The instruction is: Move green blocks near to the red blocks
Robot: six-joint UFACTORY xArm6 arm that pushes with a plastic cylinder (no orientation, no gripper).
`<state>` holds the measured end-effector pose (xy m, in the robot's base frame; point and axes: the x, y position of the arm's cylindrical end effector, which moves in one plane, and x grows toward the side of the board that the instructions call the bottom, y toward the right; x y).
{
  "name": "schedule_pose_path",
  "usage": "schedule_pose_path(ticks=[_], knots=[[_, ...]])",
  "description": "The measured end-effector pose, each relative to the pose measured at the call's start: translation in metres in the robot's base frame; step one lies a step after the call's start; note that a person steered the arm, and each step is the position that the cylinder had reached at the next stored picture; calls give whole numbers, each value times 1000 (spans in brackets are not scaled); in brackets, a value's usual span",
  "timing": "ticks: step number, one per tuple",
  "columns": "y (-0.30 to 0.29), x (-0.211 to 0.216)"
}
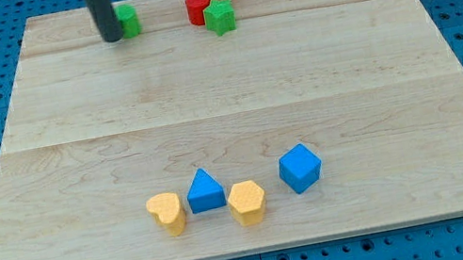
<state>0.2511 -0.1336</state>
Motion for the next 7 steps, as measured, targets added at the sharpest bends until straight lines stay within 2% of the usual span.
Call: schedule_pose_path(ticks=[1, 2, 3, 4, 7], knots=[[14, -21], [-2, -20], [-49, -30], [-16, -55], [110, -55]])
